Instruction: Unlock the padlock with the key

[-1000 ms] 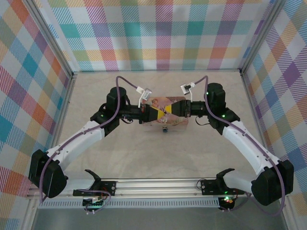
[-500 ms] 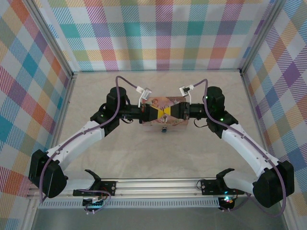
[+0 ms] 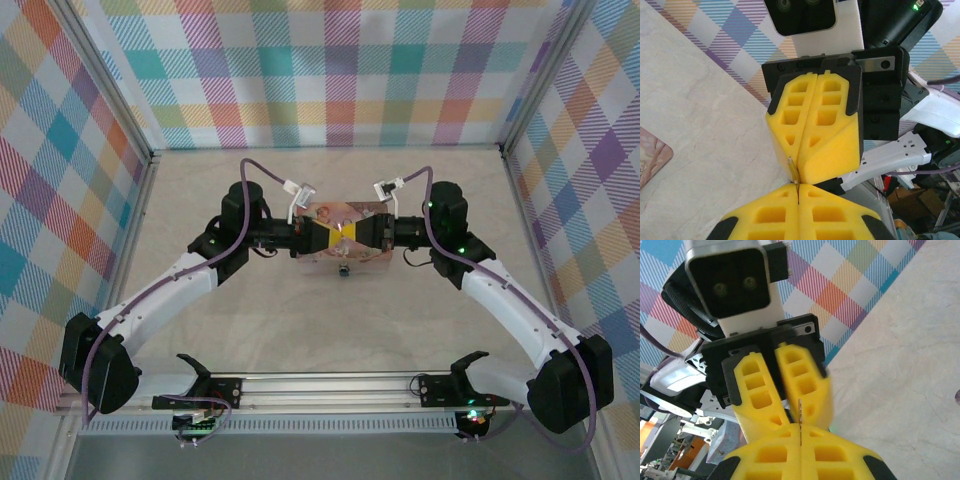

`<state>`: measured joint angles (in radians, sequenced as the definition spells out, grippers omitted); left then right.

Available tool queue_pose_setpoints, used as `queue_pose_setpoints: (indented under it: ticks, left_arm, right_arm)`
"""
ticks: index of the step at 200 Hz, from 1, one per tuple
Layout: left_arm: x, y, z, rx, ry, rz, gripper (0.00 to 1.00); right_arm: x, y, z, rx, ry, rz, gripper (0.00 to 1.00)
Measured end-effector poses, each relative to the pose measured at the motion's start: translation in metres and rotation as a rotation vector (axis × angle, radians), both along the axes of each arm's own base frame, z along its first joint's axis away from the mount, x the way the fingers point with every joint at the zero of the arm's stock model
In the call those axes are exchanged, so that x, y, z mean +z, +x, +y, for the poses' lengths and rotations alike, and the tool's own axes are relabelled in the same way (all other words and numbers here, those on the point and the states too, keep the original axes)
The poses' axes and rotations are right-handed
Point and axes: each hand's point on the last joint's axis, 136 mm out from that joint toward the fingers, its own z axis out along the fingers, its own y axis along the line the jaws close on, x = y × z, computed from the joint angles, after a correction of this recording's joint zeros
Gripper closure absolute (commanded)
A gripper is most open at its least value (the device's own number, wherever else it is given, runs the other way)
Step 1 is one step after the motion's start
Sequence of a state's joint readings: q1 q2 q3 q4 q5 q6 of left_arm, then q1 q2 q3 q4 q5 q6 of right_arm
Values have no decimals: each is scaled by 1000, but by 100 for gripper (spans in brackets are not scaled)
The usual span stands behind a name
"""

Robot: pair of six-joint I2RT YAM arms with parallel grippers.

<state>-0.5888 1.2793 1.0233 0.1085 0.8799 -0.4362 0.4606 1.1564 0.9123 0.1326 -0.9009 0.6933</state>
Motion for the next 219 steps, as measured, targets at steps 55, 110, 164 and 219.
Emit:
queue_pose_setpoints:
  ticks: [55,110,164,219]
  left_arm:
    - [10,13,10,59,-34,0,67]
    - [12,9,7,22,-48,24,66]
    - [6,10,2,11,-33,46,79]
    - [9,8,2,-6,-37,37,100]
  right_arm:
    - [-9,-7,0,28,-31,16,100]
    - [-8,-11,1,51,-32,20,100]
    - [-6,-14,3,72,-29,20,100]
    - [-10,-12,3,71,-38,22,100]
